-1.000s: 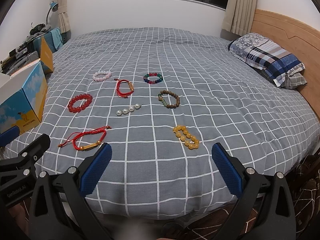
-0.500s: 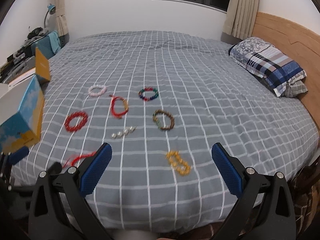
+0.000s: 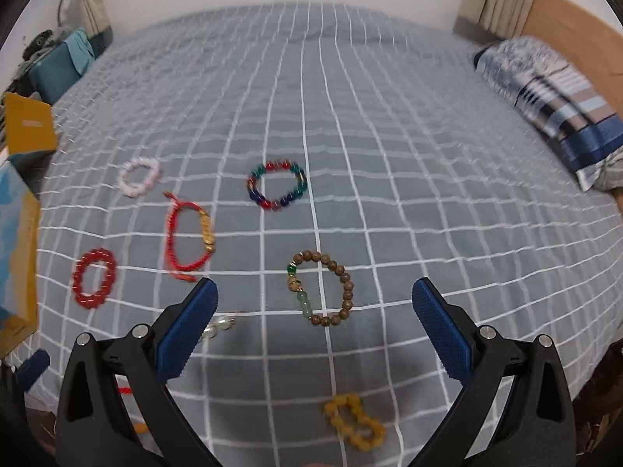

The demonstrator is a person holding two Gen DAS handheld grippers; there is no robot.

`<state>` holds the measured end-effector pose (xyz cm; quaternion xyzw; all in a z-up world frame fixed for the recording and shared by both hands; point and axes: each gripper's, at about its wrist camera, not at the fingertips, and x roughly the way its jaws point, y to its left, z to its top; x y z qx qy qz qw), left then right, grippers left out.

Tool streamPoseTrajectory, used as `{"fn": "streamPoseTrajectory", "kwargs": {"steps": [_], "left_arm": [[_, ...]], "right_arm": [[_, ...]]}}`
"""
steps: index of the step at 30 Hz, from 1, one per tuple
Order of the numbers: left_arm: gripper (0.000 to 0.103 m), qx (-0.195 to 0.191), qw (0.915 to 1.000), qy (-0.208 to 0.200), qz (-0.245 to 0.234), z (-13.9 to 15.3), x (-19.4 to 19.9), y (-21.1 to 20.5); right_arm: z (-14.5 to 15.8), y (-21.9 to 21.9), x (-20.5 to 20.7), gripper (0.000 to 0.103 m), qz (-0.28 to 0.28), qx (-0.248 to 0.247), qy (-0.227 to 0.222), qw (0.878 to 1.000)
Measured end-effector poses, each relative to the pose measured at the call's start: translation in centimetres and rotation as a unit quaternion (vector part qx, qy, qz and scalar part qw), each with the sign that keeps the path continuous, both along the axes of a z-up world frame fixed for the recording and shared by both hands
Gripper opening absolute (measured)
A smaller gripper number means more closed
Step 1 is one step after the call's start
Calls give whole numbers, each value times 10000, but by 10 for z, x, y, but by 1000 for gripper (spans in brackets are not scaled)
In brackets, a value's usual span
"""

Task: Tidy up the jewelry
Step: 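Grasp the red cord bracelet with the left tool while the right tool grasps the wooden bead bracelet, then carry both held bracelets over the open white box with both tools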

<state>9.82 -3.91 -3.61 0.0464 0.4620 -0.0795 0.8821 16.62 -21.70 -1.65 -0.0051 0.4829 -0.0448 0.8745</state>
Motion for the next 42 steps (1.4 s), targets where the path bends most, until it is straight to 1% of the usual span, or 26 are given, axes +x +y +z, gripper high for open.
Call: {"fn": "streamPoseTrajectory", "kwargs": {"steps": [3, 8, 10, 11, 14, 18, 20, 23, 25, 26, 28, 29, 30, 35, 37, 38, 39, 40, 41, 42], "left_arm": [[97, -1, 9999, 129, -84, -16, 2, -4], [97, 21, 9994, 249, -219, -35, 5, -11], [97, 102, 9992, 265, -295, -40, 3, -14], [97, 115, 9991, 274, -306, -43, 3, -15], [97, 62, 9990, 304, -308, -47, 4, -13], [96, 41, 9990, 323, -321, -50, 5, -12], [91, 10, 9988, 348, -342, -51, 5, -13], [82, -59, 9984, 387, -398, -49, 3, -14], [73, -65, 9985, 385, -397, -48, 1, -15], [70, -55, 9985, 375, -394, -47, -1, -15], [60, -32, 9985, 368, -394, -46, -3, -15], [58, -29, 9986, 370, -375, -46, -4, -14], [54, -22, 9987, 370, -357, -46, -5, -14], [43, 93, 9987, 361, -340, -45, -6, -13], [32, 98, 9988, 370, -317, -44, -7, -12], [28, 101, 9988, 376, -313, -44, -8, -12], [20, 95, 9987, 380, -311, -43, -8, -11], [15, 80, 9988, 384, -300, -43, -8, -10], [13, 62, 9989, 379, -277, -42, -8, -9], [12, 46, 9989, 377, -266, -42, -8, -7]], "right_arm": [[-23, -7, 12, 96, -10, 141, 209, 9997], [-45, -13, 21, 95, -15, 234, 440, 9988], [-52, -18, 21, 90, -18, 307, 542, 9981], [-55, -19, 23, 89, -30, 335, 574, 9978], [-59, -20, 23, 87, -11, 408, 644, 9971], [-64, -20, 25, 79, 8, 398, 739, 9965], [-66, -19, 26, 74, 8, 384, 767, 9963], [-66, -17, 26, 66, 29, 363, 767, 9964], [-66, -16, 26, 58, 21, 339, 767, 9965], [-66, -16, 26, 56, 12, 329, 764, 9965], [-66, -15, 26, 50, -8, 336, 768, 9965], [-66, -16, 26, 48, -18, 333, 774, 9964], [-66, -16, 25, 45, -30, 308, 775, 9965], [-66, -14, 25, 33, -39, 202, 805, 9965], [-66, -15, 25, 25, -50, 217, 812, 9965], [-66, -16, 24, 23, -53, 228, 813, 9964], [-66, -16, 24, 20, -58, 246, 812, 9964], [-66, -17, 24, 18, -70, 251, 808, 9964], [-66, -18, 24, 16, -87, 268, 799, 9964], [-65, -19, 23, 11, -109, 269, 789, 9965]]}}
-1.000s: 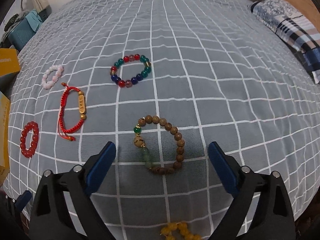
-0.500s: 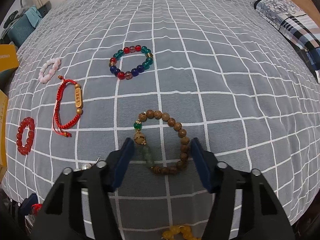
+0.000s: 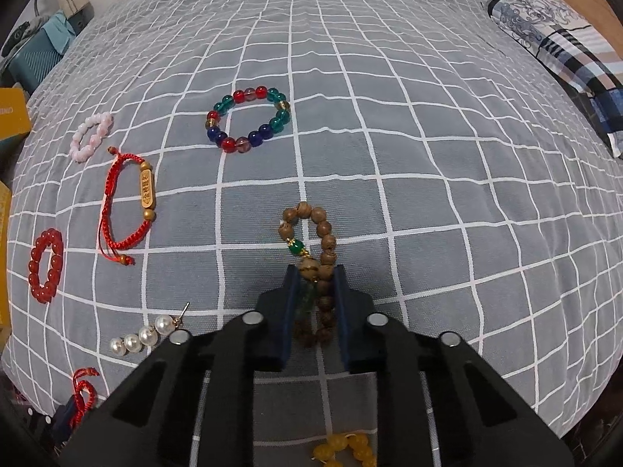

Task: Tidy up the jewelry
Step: 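Carry both held bracelets over the open white box with both tools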

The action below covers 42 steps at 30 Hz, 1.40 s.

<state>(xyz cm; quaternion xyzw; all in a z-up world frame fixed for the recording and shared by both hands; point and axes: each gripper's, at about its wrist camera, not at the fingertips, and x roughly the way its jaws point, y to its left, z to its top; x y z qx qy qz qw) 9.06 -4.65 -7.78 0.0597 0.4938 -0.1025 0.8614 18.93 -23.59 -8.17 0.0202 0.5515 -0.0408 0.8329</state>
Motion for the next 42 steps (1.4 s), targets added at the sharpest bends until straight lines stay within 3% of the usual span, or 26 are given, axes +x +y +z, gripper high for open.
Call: {"fn": "streamPoseTrajectory", "kwargs": {"steps": [23, 25, 42], "left_arm": [[8, -315, 9985, -372, 242, 20, -3, 12], [8, -207, 9973, -605, 352, 26, -5, 14], [8, -391, 9905, -1067, 773, 72, 6, 45]], "right_arm": [[37, 4, -19, 10, -28, -90, -829, 9965], [39, 5, -20, 10, -6, -116, -888, 9960], [84, 39, -37, 10, 126, -243, -1595, 9868]]}}
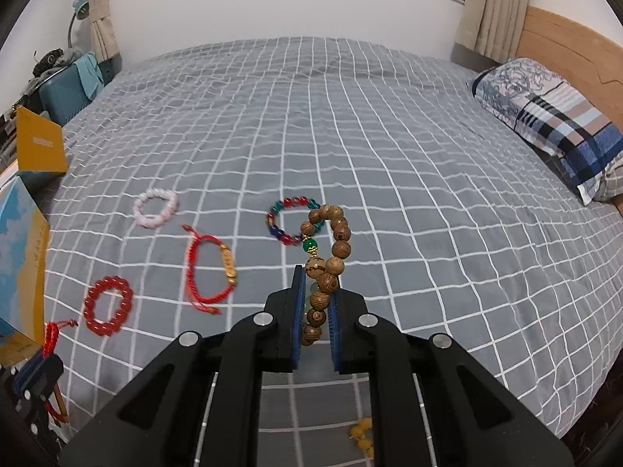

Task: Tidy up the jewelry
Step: 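Carry both held bracelets over the open white box with both tools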

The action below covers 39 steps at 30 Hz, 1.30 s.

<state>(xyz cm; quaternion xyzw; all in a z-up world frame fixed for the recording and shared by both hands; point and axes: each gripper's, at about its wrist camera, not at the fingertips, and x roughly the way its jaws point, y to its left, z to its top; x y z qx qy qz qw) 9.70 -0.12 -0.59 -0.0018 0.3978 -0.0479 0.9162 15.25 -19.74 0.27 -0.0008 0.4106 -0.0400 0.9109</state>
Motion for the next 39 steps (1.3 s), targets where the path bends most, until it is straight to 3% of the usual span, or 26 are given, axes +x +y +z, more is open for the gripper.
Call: {"fn": "streamPoseTrajectory", "kwargs": {"steps": [12, 22, 31, 39], "left_arm": [[9, -15, 9985, -390, 380, 60, -3, 50], [9, 125, 9912, -653, 1141, 103, -24, 130], [9, 172, 9798, -581, 1907, 109, -50, 220], [9, 162, 9691, -170, 2457, 92, -69, 294]], "right_arm": [[44, 63, -6, 10, 405, -86, -294, 9987], [87, 157, -17, 10, 1042, -84, -619, 9926], [102, 261, -30, 10, 1796, -94, -749, 9808], [97, 341, -45, 10, 2470, -53, -632, 9669]]}}
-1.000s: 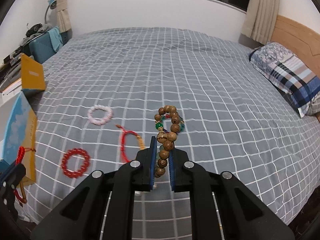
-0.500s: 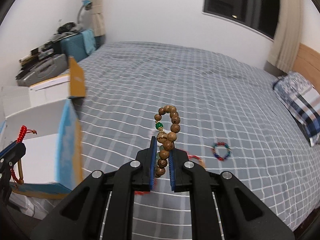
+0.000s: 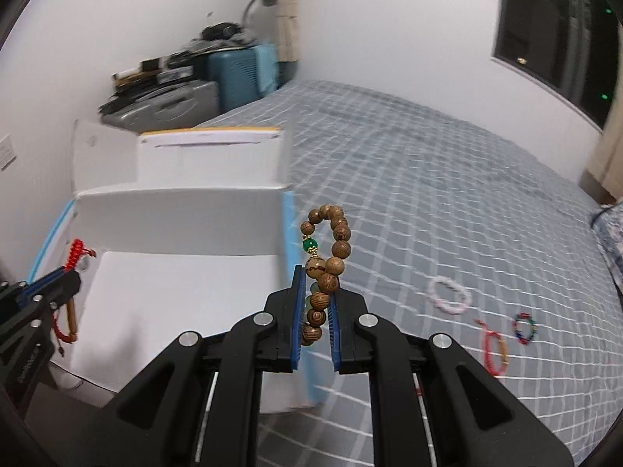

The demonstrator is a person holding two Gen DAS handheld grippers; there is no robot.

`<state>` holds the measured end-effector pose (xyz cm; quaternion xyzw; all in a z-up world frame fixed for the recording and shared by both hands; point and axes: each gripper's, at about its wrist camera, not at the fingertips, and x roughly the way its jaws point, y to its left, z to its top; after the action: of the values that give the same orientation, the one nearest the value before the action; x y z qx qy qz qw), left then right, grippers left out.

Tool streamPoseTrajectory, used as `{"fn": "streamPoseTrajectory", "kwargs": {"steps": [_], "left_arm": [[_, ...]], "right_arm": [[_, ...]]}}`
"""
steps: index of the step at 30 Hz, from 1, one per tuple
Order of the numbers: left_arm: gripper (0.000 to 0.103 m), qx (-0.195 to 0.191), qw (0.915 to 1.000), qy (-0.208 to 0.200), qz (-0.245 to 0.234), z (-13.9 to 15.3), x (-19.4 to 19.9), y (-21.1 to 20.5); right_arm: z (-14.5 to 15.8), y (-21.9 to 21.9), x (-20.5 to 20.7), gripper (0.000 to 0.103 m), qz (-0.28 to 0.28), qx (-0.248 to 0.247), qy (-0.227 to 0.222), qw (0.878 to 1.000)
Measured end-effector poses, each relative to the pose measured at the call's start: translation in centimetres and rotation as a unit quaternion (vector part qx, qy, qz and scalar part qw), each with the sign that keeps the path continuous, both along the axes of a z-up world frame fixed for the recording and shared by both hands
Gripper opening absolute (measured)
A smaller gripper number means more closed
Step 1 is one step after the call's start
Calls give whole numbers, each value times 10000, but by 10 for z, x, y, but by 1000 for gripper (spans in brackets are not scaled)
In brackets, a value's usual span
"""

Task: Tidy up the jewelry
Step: 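Carry both held bracelets over the open white box with both tools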

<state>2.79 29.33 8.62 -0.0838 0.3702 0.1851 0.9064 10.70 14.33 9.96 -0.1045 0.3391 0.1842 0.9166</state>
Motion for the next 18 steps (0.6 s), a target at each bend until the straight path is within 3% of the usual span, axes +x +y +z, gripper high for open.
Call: {"fn": "streamPoseTrajectory", "kwargs": {"steps": [7, 18], "left_arm": [[9, -330, 9972, 561, 356, -30, 0, 46], [9, -582, 9889, 1300, 426, -68, 12, 59]], "right_arm": [[-28, 56, -4, 10, 399, -35, 592, 9974], [-74, 88, 5, 10, 405, -370, 1470, 9876]]}}
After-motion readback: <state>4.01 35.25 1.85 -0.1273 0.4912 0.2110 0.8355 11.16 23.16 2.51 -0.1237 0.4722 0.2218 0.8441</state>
